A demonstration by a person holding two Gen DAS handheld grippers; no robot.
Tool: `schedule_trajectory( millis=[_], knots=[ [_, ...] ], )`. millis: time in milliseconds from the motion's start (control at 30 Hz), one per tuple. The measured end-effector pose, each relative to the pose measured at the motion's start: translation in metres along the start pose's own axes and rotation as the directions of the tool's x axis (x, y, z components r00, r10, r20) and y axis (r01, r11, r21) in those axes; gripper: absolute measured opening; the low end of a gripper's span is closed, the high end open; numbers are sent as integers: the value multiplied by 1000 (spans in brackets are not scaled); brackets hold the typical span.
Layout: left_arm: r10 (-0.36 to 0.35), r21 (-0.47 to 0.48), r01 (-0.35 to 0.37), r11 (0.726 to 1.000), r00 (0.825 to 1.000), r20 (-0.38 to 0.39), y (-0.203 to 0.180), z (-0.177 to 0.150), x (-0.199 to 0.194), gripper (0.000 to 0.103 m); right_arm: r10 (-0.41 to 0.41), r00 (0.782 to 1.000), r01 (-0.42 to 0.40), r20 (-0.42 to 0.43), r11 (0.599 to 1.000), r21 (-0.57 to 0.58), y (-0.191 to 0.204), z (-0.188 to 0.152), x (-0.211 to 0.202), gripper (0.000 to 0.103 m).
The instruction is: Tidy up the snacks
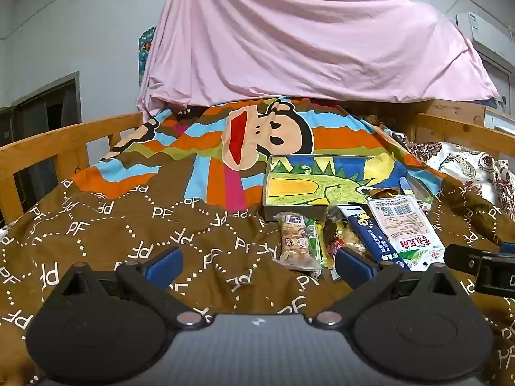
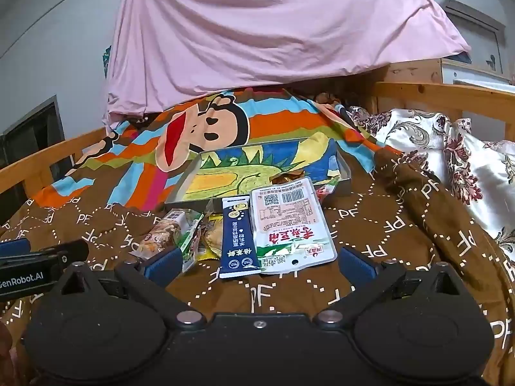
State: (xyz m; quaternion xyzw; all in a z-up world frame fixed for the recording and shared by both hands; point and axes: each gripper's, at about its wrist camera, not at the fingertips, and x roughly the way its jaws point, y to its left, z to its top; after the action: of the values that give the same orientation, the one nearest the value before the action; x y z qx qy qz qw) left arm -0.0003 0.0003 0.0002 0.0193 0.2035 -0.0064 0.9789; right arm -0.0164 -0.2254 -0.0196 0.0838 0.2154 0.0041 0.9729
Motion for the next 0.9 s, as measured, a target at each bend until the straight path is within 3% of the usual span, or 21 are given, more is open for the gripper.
schedule_trajectory(
  millis=[900],
  knots=[
    [-9,8,9,1000,1000,2,-2,1,-2,103,8,1000,-8,-17,1000,-6,3,1,1,102]
  ],
)
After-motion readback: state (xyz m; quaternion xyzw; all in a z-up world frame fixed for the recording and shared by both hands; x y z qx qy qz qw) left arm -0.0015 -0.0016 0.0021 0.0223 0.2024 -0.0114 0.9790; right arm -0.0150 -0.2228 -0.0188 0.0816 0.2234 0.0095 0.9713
